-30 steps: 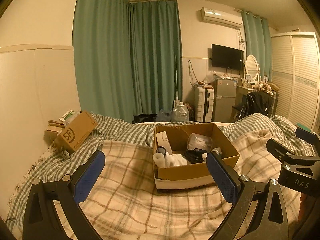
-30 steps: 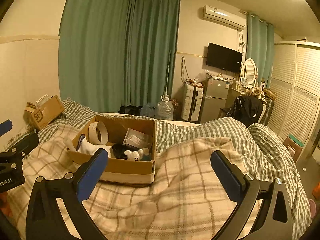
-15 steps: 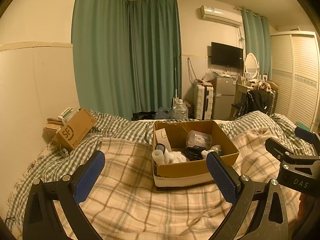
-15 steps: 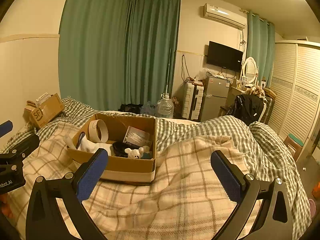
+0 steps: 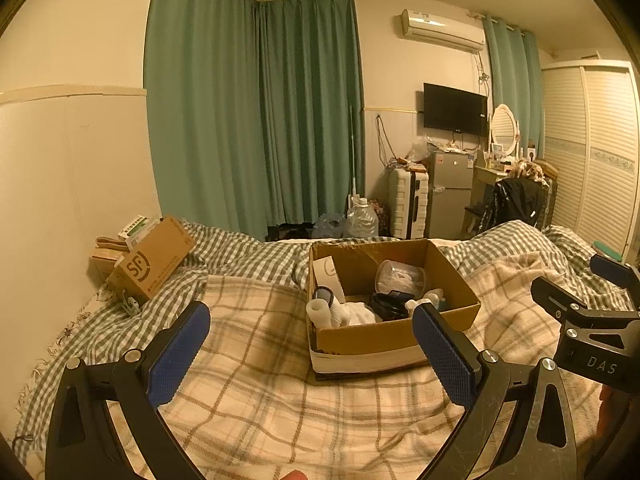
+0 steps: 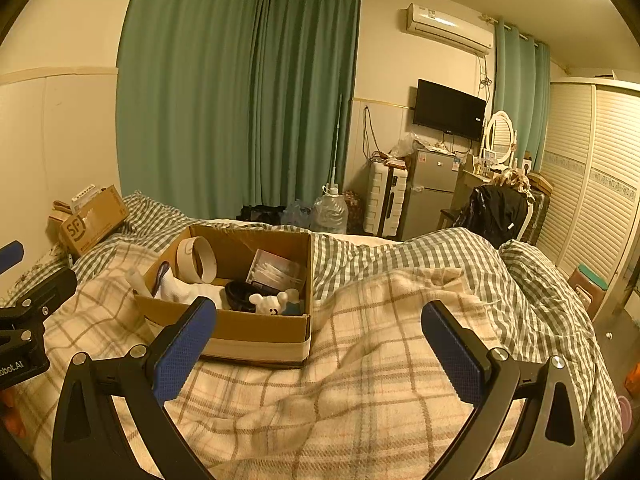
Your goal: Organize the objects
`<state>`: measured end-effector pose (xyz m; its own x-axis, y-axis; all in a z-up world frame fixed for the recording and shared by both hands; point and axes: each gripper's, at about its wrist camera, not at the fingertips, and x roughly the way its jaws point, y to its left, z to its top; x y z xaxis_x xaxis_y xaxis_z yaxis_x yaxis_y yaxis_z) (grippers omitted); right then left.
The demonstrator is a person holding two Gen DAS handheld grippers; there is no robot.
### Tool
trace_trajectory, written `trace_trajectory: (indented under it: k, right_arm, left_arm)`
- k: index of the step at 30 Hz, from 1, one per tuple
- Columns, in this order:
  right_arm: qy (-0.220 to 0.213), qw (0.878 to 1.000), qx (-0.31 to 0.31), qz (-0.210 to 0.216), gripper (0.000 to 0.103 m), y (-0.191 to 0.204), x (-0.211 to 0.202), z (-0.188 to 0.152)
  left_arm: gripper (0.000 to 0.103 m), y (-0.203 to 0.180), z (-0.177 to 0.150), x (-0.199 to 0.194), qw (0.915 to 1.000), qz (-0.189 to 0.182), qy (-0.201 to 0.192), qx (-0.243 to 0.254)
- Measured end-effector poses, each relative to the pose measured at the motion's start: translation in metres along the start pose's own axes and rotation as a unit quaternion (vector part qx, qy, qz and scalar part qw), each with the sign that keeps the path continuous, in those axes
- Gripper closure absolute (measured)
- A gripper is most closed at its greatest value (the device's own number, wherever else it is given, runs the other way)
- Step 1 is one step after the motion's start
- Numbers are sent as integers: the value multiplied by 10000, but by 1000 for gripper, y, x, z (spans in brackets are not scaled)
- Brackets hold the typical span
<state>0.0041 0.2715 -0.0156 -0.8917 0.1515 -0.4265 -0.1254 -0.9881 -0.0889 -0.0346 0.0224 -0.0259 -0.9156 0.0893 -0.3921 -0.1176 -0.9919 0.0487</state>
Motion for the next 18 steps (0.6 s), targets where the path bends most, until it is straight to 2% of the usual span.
trace_trajectory:
  k: [18]
  right_arm:
    - [38,10000,-2,2,0,1,2,0]
  left_arm:
    - [0,0,-1,2,10000,-38,66,16]
